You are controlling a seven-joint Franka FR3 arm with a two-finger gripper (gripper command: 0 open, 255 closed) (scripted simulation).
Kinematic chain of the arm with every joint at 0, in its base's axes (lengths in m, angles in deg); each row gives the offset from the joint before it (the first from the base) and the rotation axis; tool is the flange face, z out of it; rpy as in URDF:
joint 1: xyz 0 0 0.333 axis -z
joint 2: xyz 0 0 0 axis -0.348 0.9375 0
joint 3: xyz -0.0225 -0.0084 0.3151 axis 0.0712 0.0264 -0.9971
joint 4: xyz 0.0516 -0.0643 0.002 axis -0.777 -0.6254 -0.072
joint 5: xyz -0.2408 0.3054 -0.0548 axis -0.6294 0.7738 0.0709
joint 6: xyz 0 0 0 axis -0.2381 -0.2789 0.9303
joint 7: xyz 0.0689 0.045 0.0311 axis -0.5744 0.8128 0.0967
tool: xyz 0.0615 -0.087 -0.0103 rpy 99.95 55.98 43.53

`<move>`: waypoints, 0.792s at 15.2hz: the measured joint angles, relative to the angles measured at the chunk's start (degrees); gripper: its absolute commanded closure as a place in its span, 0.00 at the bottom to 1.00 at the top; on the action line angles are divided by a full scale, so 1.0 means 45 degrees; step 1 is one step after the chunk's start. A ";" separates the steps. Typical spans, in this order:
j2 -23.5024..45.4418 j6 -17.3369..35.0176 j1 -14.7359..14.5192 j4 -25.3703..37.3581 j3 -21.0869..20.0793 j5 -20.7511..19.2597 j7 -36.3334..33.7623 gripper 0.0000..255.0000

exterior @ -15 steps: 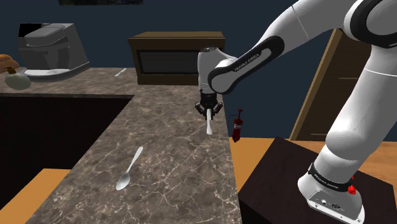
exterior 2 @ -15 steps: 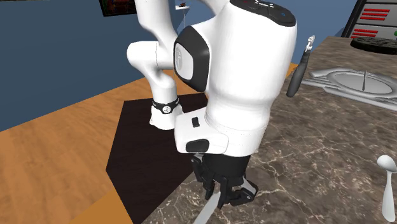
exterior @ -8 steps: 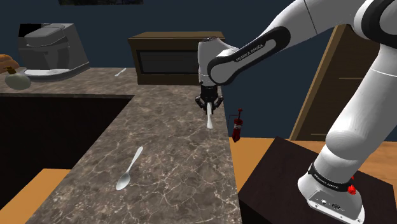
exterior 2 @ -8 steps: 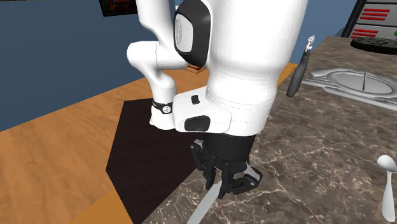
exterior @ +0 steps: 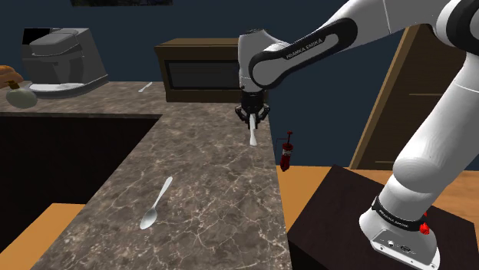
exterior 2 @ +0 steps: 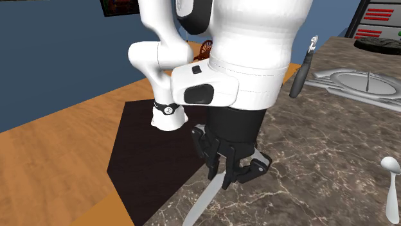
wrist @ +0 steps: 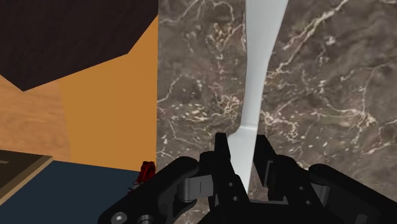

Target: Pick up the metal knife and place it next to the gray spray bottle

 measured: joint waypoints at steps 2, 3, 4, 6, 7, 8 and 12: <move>-0.0128 -0.0314 0.0004 0.0204 0.0013 0.0077 0.0082 1.00; -0.0219 -0.0446 0.0003 0.0255 0.0019 0.0128 0.0120 1.00; -0.0274 -0.0626 -0.0005 0.0388 0.0015 0.0162 0.0138 1.00; -0.0329 -0.0947 -0.0002 0.0662 0.0024 0.0199 0.0193 1.00; -0.0380 -0.1118 -0.0002 0.0786 0.0030 0.0229 0.0223 1.00; -0.0468 -0.1288 -0.0004 0.0879 0.0035 0.0278 0.0258 1.00; -0.0633 -0.1962 0.0018 0.1416 0.0081 0.0367 0.0408 1.00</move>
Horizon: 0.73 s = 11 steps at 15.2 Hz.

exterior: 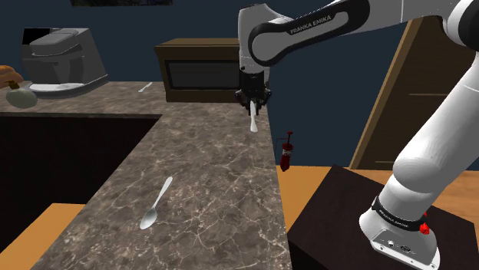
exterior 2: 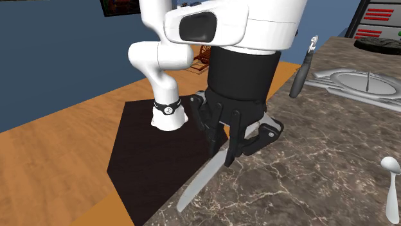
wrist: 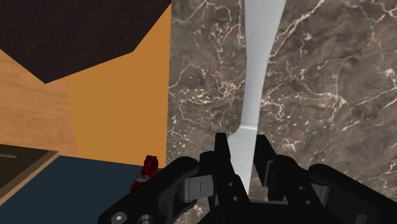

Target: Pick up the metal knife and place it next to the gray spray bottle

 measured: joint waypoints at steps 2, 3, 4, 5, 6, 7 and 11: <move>-0.0063 -0.0363 -0.0004 0.0308 0.0003 0.0037 0.0034 1.00; -0.0093 -0.0532 0.0002 0.0450 0.0015 0.0053 0.0068 1.00; -0.0131 -0.0676 0.0006 0.0562 0.0024 0.0072 0.0096 1.00; -0.0145 -0.0870 0.0008 0.0746 0.0029 0.0081 0.0117 1.00; -0.0202 -0.1037 0.0015 0.0862 0.0045 0.0107 0.0159 1.00; -0.0200 -0.1201 0.0012 0.1027 0.0040 0.0109 0.0159 1.00; -0.0205 -0.1874 0.0024 0.1698 0.0056 0.0118 0.0224 1.00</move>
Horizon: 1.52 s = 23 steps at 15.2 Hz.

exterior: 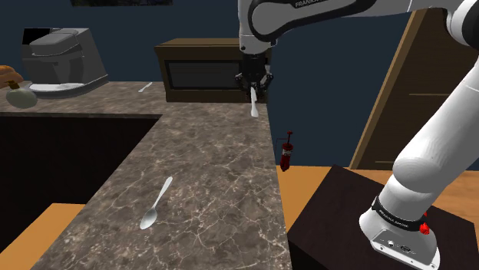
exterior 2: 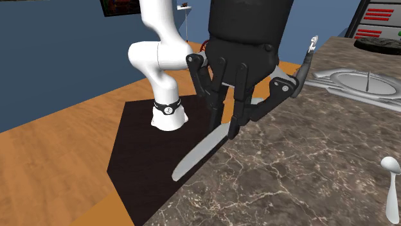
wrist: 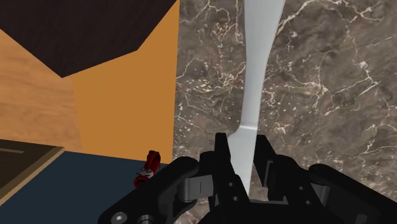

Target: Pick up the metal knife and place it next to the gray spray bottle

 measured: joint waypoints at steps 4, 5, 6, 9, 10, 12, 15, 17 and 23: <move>0.0018 -0.0661 0.0000 0.0676 -0.0003 0.0000 0.0032 1.00; 0.0058 -0.0844 0.0006 0.0900 -0.0001 -0.0015 0.0046 1.00; 0.0091 -0.1014 0.0000 0.1096 -0.0012 -0.0025 0.0035 1.00; 0.0168 -0.1535 -0.0004 0.1686 -0.0028 -0.0053 0.0041 1.00; 0.0235 -0.1770 -0.0007 0.1984 -0.0039 -0.0081 0.0036 1.00; 0.0304 -0.2083 -0.0003 0.2358 -0.0042 -0.0109 0.0049 1.00; 0.0439 -0.2645 0.0002 0.3044 -0.0049 -0.0166 0.0080 1.00; 0.0555 -0.3021 -0.0018 0.3520 -0.0082 -0.0212 0.0050 1.00; 0.0095 -0.3340 -0.0538 0.3340 -0.0672 0.0035 -0.1022 1.00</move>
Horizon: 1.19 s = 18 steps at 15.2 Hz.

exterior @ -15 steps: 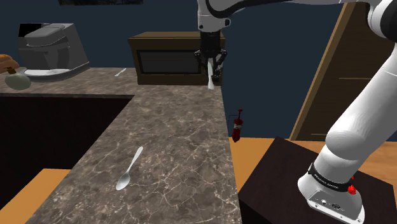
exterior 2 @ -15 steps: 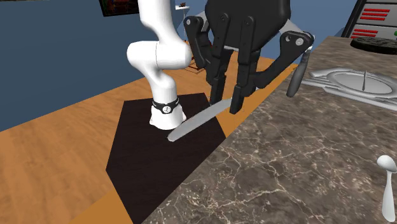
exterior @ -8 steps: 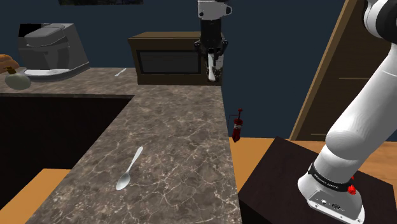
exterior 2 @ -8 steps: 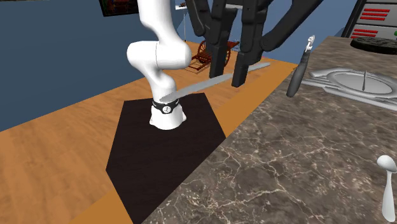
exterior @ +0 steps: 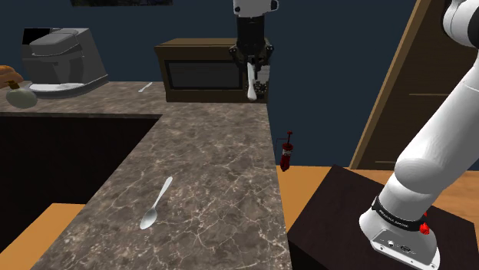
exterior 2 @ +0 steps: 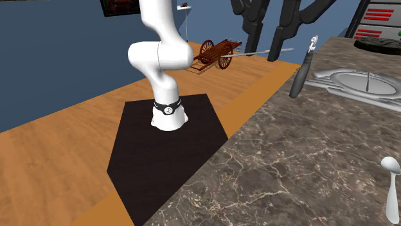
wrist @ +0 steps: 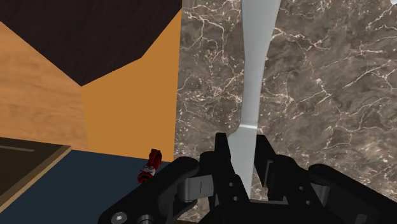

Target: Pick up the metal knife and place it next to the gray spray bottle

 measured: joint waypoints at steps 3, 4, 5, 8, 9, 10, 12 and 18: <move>-0.0062 -0.0001 -0.0379 -0.0115 -0.0488 0.0076 -0.0859 1.00; -0.0071 -0.0031 -0.0497 -0.0110 -0.0642 0.0096 -0.1130 1.00; -0.0101 -0.0033 -0.0642 -0.0158 -0.0829 0.0132 -0.1461 1.00; -0.0137 -0.0201 -0.1039 -0.0077 -0.1352 0.0215 -0.2379 1.00; -0.0101 -0.0265 -0.1182 -0.0003 -0.1552 0.0217 -0.2717 1.00; -0.0121 -0.0348 -0.1302 0.0045 -0.1709 0.0250 -0.2994 1.00; 0.0126 -0.0449 -0.1561 0.0302 -0.2102 0.0145 -0.3642 1.00; 0.1106 -0.0830 -0.2563 0.1260 -0.3405 -0.0360 -0.5915 1.00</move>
